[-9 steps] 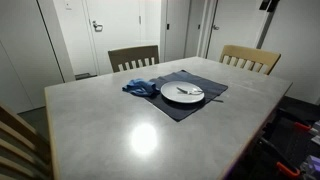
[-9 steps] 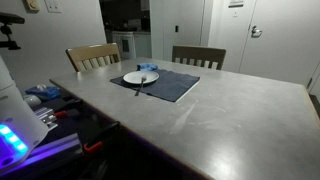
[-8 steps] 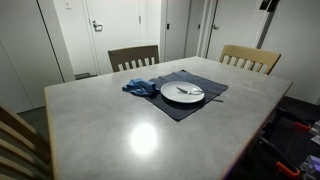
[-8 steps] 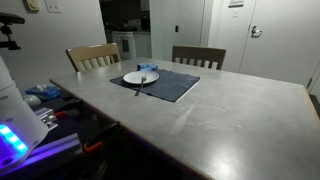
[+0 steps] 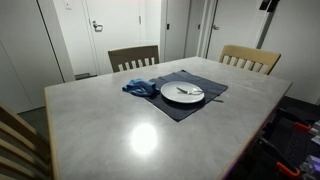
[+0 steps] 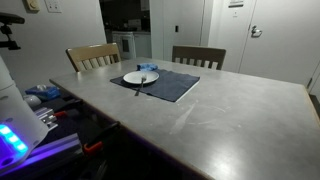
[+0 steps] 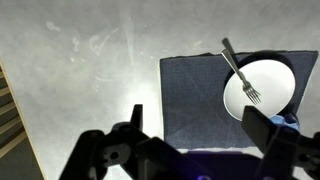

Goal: Remove the fork from the white plate and place it on the placemat

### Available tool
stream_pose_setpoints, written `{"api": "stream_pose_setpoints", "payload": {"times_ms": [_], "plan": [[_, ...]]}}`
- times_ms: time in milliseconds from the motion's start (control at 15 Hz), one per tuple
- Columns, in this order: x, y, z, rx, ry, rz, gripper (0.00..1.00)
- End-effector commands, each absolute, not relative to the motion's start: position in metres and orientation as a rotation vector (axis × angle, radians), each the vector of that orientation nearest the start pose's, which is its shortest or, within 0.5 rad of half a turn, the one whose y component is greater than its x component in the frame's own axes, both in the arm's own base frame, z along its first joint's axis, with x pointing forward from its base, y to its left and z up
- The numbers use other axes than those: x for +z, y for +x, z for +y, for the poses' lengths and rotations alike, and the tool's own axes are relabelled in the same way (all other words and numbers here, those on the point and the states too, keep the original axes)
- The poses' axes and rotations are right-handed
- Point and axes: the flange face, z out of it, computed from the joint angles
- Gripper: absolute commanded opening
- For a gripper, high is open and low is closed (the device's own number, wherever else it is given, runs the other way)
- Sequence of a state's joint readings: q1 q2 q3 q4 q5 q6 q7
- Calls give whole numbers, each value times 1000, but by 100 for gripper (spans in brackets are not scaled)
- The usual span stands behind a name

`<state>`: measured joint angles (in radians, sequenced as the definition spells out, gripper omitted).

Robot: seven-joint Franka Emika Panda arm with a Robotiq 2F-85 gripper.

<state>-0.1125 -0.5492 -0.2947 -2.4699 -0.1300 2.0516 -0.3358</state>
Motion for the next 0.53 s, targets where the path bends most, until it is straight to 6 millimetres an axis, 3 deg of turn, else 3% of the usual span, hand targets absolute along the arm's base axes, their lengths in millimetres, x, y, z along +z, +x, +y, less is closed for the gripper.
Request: {"api": "stream_pose_setpoints", "payload": {"times_ms": [0, 467], "plan": [[487, 362, -171, -187, -3144, -24, 100], [483, 368, -166, -154, -3160, -52, 100]]}}
